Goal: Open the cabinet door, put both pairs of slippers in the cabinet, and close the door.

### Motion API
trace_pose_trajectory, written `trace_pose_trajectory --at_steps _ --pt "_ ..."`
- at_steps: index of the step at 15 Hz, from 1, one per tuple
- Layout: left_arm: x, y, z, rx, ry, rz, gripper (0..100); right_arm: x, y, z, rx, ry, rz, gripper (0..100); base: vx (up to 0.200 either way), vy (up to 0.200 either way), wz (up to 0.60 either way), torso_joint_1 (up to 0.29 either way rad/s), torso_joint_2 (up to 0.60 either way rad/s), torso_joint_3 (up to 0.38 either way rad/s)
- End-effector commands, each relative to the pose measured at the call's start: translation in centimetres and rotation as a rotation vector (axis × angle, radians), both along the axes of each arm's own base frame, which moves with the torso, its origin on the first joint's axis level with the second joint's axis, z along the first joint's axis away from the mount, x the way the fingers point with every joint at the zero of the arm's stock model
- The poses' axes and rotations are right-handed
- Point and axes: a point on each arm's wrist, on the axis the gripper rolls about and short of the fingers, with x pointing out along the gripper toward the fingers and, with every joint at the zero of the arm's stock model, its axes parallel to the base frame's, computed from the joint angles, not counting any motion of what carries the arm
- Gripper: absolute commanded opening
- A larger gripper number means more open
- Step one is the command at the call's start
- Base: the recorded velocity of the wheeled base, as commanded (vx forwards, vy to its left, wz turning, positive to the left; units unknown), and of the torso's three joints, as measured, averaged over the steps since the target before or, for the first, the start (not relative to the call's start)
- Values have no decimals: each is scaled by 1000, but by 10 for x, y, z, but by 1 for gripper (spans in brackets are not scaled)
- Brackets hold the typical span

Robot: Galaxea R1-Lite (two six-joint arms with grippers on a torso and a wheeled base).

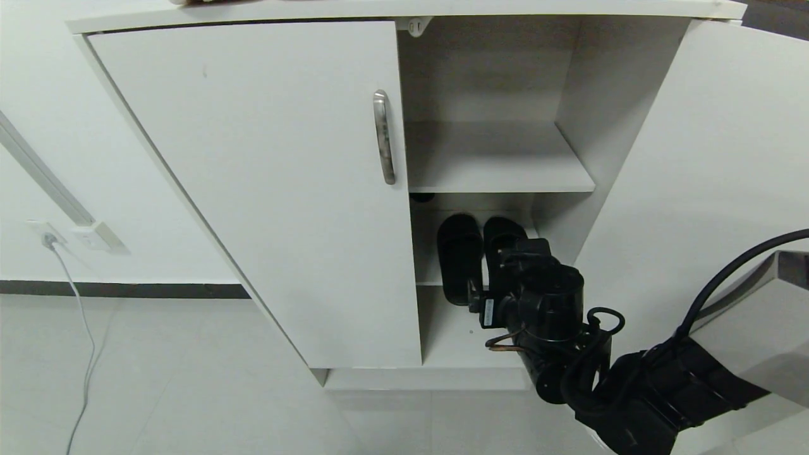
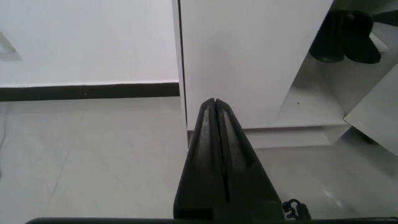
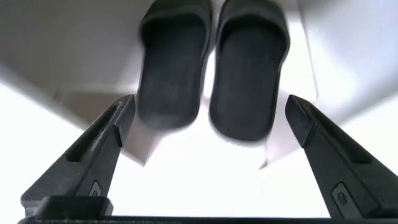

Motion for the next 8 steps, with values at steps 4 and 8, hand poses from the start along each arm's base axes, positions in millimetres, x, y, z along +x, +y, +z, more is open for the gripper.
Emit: trace_pose_trajectory --at_steps 4,8 --pt "0 0 0 0 1 0 0 -2 0 -2 -5 5 5 100 -50 0 0 -1 3 1" --pt "0 0 0 -6 1 1 0 -3 0 -4 -10 9 5 100 0 0 0 0 0 0"
